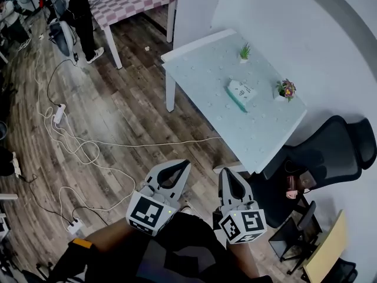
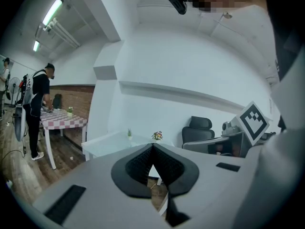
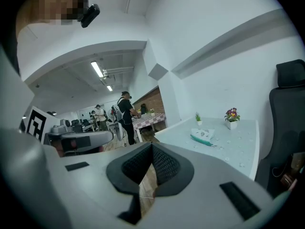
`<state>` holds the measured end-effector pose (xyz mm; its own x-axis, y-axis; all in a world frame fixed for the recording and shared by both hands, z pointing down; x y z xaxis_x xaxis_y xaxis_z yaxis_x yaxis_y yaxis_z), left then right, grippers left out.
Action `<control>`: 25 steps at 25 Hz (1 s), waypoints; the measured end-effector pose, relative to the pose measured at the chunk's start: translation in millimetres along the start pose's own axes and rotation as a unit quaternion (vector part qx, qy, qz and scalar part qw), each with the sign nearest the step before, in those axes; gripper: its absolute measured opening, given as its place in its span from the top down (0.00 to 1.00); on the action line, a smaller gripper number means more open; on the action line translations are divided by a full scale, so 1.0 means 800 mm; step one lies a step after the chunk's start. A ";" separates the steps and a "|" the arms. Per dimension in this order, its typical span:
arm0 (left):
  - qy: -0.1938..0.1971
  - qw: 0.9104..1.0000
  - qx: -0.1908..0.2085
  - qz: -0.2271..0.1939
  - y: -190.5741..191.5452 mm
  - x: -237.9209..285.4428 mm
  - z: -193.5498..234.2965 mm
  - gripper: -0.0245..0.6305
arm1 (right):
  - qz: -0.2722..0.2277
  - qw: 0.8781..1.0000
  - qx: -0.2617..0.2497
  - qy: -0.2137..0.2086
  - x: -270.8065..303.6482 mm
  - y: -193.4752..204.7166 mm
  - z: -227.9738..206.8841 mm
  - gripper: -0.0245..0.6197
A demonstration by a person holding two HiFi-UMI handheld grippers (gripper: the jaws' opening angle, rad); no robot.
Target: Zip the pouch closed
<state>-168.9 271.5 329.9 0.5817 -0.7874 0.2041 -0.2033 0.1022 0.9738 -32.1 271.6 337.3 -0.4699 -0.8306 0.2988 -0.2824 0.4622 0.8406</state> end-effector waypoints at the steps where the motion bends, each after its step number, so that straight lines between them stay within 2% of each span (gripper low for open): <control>1: 0.003 1.000 0.000 -0.003 -0.002 0.003 0.009 0.95 | -0.001 1.000 0.000 0.004 0.008 -0.004 0.002 0.94; 6: 0.018 1.000 -0.009 -0.015 -0.007 0.004 0.051 0.95 | -0.007 1.000 0.006 0.021 0.039 -0.016 0.024 0.94; 11: 0.022 0.999 0.005 -0.030 -0.013 0.000 0.096 0.95 | -0.019 0.999 0.001 0.031 0.067 -0.023 0.051 0.94; 18: -0.006 0.999 0.009 -0.034 -0.010 -0.023 0.146 0.95 | -0.016 0.999 -0.013 0.027 0.104 -0.023 0.081 0.94; 25: -0.032 0.999 0.012 -0.029 -0.007 -0.013 0.161 0.95 | -0.010 0.999 -0.035 0.013 0.145 -0.036 0.071 0.94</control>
<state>-275.3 201.0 309.5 0.5418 -0.8286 0.1407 -0.1910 0.0417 0.9807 -125.6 179.7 321.9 -0.4424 -0.8478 0.2924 -0.2323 0.4232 0.8757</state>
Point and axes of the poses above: the fingertips, and each gripper's own axes: x forward along the fingers, z to its left, y out of its underside, the point moved 3 cm from there along -x, backward along the fingers, and after that the axes turned 15 degrees about x, right-handed, at the moved point
